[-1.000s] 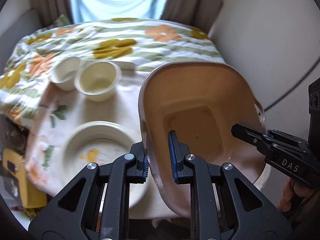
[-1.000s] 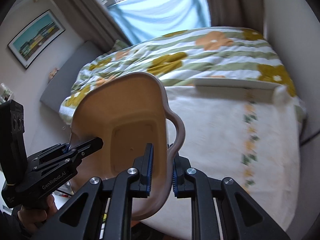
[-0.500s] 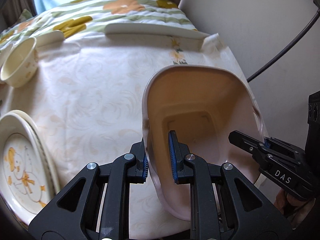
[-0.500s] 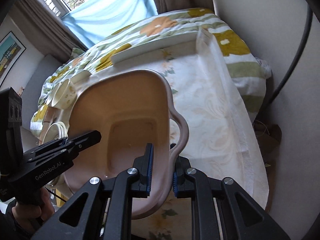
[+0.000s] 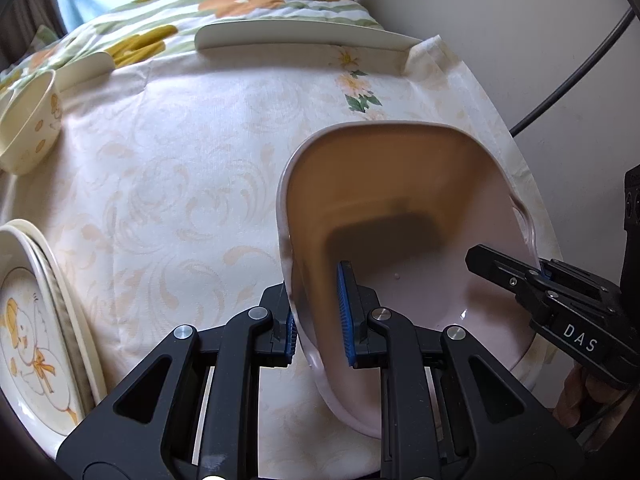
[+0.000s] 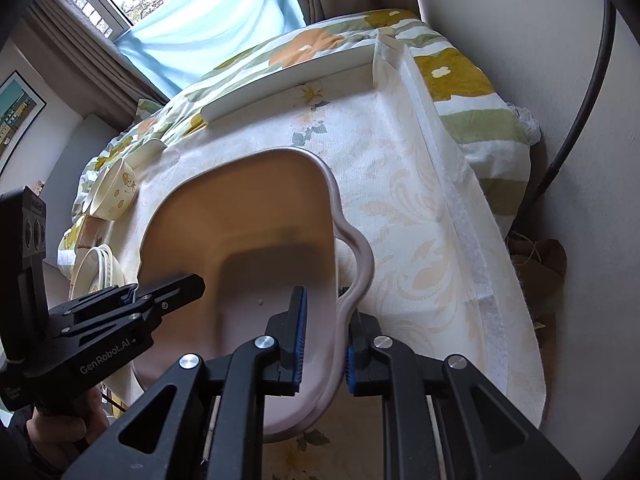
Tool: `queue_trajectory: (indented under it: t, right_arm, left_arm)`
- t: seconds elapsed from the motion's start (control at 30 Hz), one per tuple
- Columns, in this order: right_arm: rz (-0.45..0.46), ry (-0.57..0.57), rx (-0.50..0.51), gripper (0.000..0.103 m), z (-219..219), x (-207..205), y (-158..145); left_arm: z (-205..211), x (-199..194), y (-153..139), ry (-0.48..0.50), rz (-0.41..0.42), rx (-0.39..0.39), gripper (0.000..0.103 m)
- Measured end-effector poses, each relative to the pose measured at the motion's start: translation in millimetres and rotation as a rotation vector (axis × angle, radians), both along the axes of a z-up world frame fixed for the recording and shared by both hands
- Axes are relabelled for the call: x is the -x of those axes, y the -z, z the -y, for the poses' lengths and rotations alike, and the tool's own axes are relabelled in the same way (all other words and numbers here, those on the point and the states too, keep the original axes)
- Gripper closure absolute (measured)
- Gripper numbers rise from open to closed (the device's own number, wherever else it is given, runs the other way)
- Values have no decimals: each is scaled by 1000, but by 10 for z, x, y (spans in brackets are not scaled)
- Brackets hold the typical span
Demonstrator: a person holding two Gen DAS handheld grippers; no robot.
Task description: Organize plates and bowls
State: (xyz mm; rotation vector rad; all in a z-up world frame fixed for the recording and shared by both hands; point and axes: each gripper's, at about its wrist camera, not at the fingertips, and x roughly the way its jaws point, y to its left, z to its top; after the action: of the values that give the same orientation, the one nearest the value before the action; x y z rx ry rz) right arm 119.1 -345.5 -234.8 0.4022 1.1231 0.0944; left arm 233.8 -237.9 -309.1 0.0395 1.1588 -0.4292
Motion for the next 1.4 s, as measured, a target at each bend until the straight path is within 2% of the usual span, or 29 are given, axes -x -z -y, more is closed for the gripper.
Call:
queue_trajectory:
  t: [0.1, 0.17, 0.2, 0.23, 0.3, 0.37, 0.6, 0.8, 0.83, 0.87, 0.93, 1.03, 1.17, 1.27, 1.4]
  right_arm:
    - [-5, 20, -17, 88, 22, 13, 14]
    - [-8, 42, -37, 88, 43, 18, 24]
    - [-10, 54, -48, 88, 59, 17, 30]
    - [-9, 71, -62, 88, 76, 24, 34]
    - [4, 105, -98, 75, 129, 57, 32]
    - [20, 139, -121, 43, 189, 102, 10]
    - [35, 159, -86, 41, 234, 214, -232]
    - [106, 56, -34, 41, 78, 279, -766]
    - [123, 31, -26, 36, 27, 267, -866]
    - [146, 9, -21, 19, -29, 247, -962]
    - [190, -27, -21, 0, -123, 197, -1117]
    - [224, -105, -43, 0, -344, 21, -1306]
    - [255, -230, -47, 0, -757, -245, -1465]
    - [267, -311, -24, 0, -1129, -493, -1558]
    - [227, -372, 1, 0, -1552, -860, -1588]
  left_arm:
    - [7, 18, -6, 4, 10, 0, 85]
    - [34, 34, 5, 14, 11, -19, 67]
    - [43, 42, 5, 14, 17, -28, 44]
    - [48, 57, -7, 12, 33, -36, 26]
    - [57, 80, -42, 18, 62, -38, 25]
    - [70, 86, -52, 25, 65, -45, 25]
    - [0, 168, -285, 13, 92, -43, 25]
    - [-219, 393, -897, -29, 178, -28, 25]
    - [-290, 435, -1031, -51, 203, -32, 23]
    - [-348, 447, -1138, -72, 222, -44, 21]
    - [-525, 481, -1363, -124, 273, -80, 3]
    - [-846, 480, -1615, -198, 328, -98, 1]
    - [-1351, 405, -1841, -302, 344, -101, 1]
    - [-1760, 274, -1931, -372, 339, -117, 1]
    - [-2309, -6, -1944, -449, 300, -110, 1]
